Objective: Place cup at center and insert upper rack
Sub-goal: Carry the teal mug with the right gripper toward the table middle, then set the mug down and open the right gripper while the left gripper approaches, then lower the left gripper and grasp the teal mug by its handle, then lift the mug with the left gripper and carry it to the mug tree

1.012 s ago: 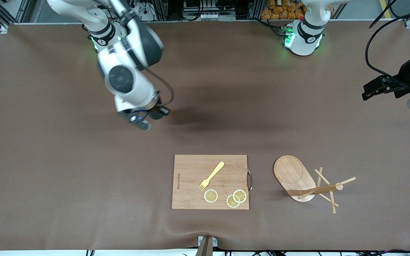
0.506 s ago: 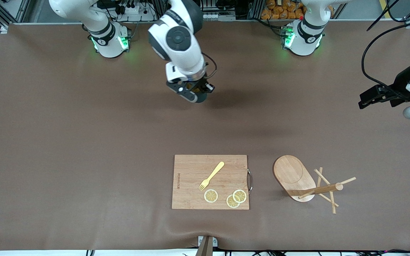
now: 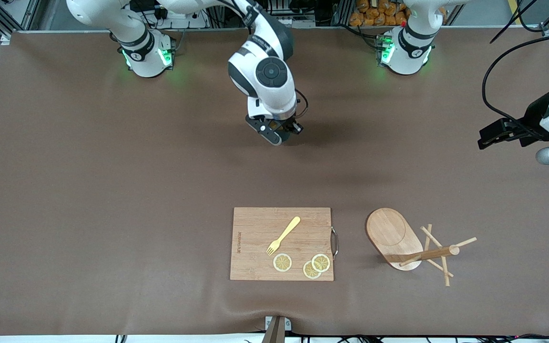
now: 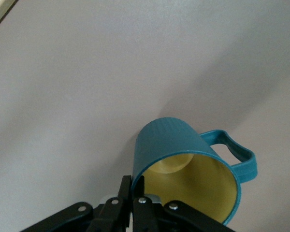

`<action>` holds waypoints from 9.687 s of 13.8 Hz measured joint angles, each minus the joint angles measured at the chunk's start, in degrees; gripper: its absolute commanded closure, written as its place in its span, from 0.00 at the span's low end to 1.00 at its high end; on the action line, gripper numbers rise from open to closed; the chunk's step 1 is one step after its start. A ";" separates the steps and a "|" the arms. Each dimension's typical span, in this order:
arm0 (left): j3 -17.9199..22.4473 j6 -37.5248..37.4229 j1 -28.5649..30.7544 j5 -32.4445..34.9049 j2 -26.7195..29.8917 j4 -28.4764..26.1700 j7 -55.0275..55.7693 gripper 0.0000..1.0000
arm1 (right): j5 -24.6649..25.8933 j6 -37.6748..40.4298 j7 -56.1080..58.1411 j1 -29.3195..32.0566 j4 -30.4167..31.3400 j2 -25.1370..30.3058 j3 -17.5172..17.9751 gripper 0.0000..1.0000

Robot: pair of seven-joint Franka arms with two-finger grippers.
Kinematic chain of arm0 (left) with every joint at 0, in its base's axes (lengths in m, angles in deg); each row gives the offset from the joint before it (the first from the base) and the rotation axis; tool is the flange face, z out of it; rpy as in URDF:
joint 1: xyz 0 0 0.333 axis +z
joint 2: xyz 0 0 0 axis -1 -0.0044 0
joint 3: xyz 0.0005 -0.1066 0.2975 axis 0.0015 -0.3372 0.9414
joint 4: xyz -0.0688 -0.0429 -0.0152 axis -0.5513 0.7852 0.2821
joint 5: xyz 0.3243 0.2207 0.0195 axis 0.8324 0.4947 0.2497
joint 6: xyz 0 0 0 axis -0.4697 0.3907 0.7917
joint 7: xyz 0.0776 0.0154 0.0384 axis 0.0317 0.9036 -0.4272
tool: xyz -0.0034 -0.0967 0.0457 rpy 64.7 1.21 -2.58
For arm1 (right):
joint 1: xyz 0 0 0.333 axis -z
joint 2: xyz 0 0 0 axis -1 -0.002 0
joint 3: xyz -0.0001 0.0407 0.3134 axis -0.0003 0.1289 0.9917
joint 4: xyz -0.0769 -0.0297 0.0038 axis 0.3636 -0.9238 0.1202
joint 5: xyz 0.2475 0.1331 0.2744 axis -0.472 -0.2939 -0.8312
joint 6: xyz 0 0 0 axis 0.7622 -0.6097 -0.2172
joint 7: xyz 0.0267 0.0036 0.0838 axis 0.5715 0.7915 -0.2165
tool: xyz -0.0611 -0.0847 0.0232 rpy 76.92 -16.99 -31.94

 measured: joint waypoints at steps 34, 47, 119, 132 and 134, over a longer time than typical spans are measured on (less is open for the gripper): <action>-3.23 -3.70 -3.28 0.00 1.71 0.48 10.29 0.00 | -4.80 -4.24 -11.46 -3.18 -2.18 -4.20 -0.53 0.00; -21.79 -5.68 -5.83 0.21 1.15 -0.32 48.02 0.00 | -1.27 24.01 32.46 22.60 -2.53 20.24 -2.17 0.00; -26.72 6.91 -31.25 51.60 -34.93 13.40 108.75 1.00 | 12.22 28.48 92.64 50.87 10.69 39.43 -1.86 0.00; -50.69 11.67 13.76 24.11 -33.47 13.34 84.16 1.00 | 12.62 32.97 91.86 51.26 8.70 39.62 -0.87 0.00; -50.88 11.91 16.08 18.87 -33.47 13.26 81.82 1.00 | 12.63 34.01 91.66 51.26 7.29 39.64 -0.89 0.00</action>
